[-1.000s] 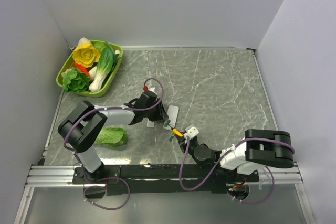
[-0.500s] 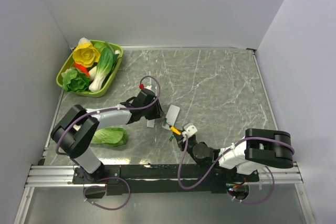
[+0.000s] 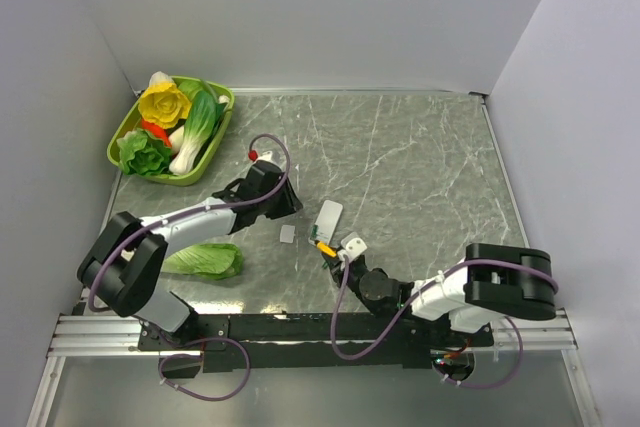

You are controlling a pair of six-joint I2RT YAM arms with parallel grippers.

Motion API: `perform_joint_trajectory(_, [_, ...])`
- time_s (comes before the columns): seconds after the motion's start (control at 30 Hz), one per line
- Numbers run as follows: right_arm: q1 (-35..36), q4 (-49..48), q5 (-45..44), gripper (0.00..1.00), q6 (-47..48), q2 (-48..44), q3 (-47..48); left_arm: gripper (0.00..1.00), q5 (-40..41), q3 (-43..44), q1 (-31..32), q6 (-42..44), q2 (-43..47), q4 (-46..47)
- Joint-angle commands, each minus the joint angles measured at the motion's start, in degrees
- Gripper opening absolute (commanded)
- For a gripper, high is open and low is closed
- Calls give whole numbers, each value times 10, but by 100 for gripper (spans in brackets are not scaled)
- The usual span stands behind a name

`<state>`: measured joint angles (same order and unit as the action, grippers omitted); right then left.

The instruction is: Unload the batteries from the remote control

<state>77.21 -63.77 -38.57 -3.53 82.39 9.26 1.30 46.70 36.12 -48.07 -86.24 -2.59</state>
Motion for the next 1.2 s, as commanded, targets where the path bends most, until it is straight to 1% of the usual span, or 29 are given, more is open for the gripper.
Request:
perform_joint_trajectory(0.0, [-4, 19, -22, 0, 0, -68, 7, 41, -40, -12, 0, 44, 27, 42])
perform_joint_trajectory(0.1, [-4, 56, -25, 0, -16, -139, -6, 45, -49, -15, 9, 65, 28, 51])
perform_joint_trajectory(0.13, [-2, 121, -27, 0, -26, -157, -2, 44, -46, -15, 11, 66, 28, 53])
perform_joint_trajectory(0.17, [-5, 151, -25, 0, -38, -183, 3, 44, -44, -16, 12, 66, 29, 53])
perform_joint_trajectory(0.3, [-24, 174, -23, 0, -43, -185, 5, 44, -23, -27, 12, 53, 39, 55])
perform_joint_trajectory(0.4, [-42, 198, -15, 0, -66, -172, 10, 45, -15, -16, 12, 45, 43, 29])
perform_joint_trajectory(0.43, [-50, 196, -12, 0, -67, -167, 10, 45, -15, -12, 11, 46, 42, 27])
perform_joint_trajectory(0.47, [-54, 183, -12, 0, -65, -157, 10, 44, 1, -8, 9, 44, 43, -3])
perform_joint_trajectory(0.57, [-74, 182, -1, 0, -69, -141, 16, 45, 13, -3, 4, 41, 55, -21])
perform_joint_trajectory(0.67, [-91, 163, 16, 0, -70, -119, 18, 45, 7, -6, -2, 40, 70, -24])
perform_joint_trajectory(0.8, [-94, 138, 36, 0, -66, -100, 20, 45, 11, -6, -4, 41, 77, -38])
perform_joint_trajectory(0.93, [-94, 128, 47, 0, -64, -81, 29, 45, 9, -11, -8, 40, 77, -33])
perform_joint_trajectory(1.17, [-93, 102, 74, 0, -67, -73, 24, 45, 5, -14, -13, 41, 73, -31])
